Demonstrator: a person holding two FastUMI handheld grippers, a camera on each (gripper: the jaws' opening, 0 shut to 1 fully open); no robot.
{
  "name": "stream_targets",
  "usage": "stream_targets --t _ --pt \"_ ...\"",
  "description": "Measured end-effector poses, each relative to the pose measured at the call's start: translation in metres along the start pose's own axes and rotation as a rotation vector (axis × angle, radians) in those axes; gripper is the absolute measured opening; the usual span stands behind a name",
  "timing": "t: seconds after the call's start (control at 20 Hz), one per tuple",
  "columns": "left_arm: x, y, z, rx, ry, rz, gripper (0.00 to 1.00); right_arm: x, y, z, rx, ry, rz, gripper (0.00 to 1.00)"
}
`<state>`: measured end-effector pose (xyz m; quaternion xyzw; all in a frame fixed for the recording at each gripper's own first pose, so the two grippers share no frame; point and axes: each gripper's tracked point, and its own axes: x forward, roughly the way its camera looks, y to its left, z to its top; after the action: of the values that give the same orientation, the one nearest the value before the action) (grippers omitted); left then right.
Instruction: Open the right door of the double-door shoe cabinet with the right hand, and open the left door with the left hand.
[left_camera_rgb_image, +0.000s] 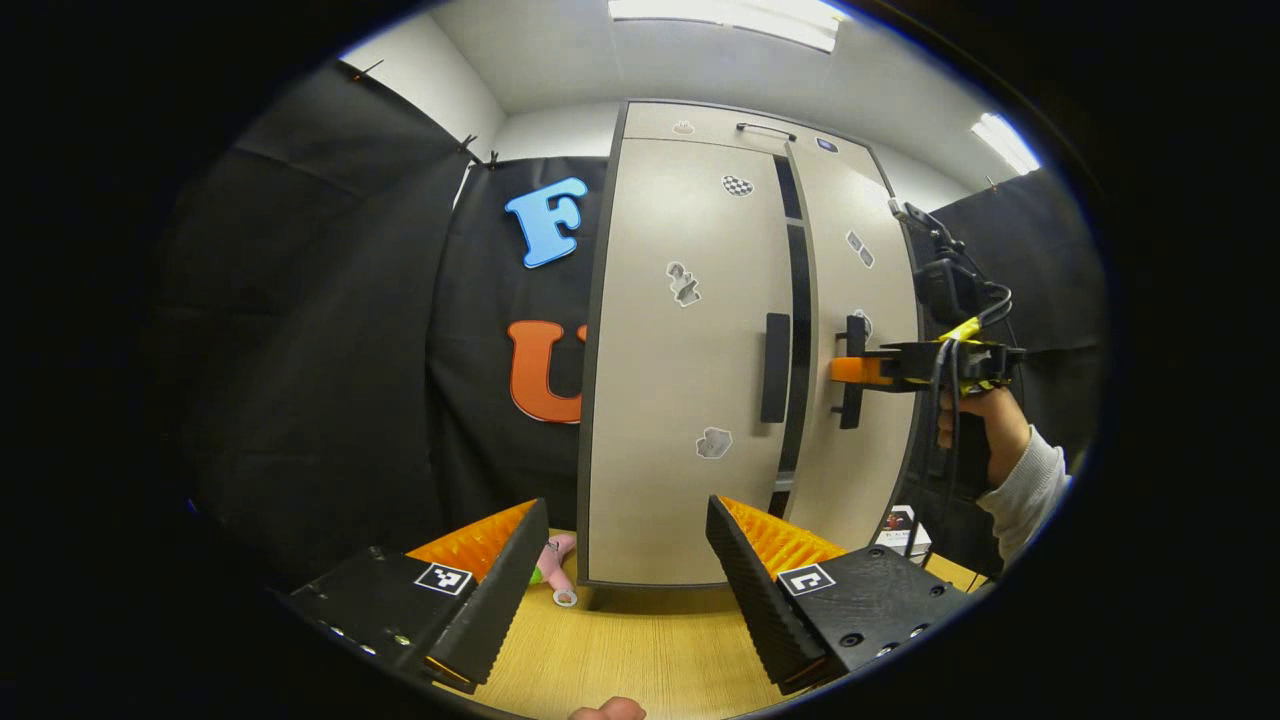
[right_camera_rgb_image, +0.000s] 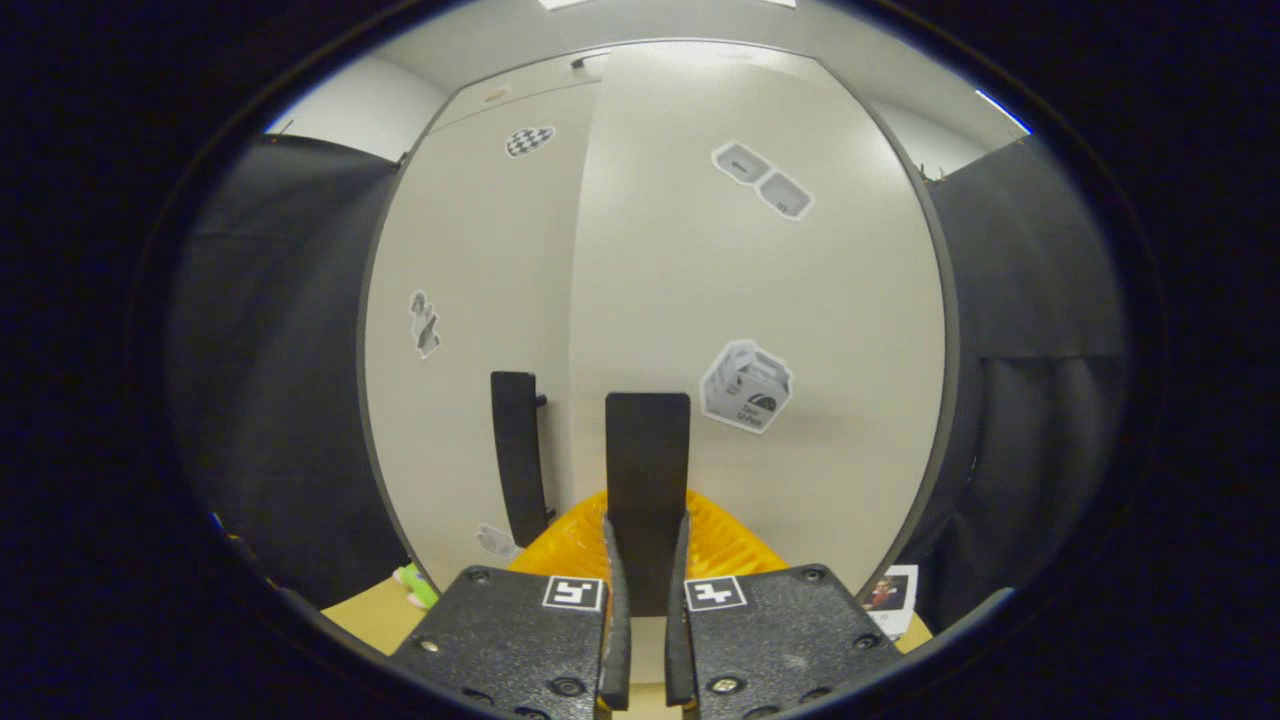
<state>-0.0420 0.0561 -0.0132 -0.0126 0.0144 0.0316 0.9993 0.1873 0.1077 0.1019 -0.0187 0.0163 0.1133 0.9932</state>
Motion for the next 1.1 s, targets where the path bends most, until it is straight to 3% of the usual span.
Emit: stream_targets --t 0.5,1.1 --pt "-0.001 -0.012 0.003 0.013 -0.012 -0.012 0.95 -0.036 -0.012 0.004 -0.010 -0.001 0.029 0.16" --pt "0.007 -0.031 -0.003 -0.003 -0.003 -0.022 0.95 -0.054 -0.033 0.002 -0.030 -0.001 0.007 0.16"
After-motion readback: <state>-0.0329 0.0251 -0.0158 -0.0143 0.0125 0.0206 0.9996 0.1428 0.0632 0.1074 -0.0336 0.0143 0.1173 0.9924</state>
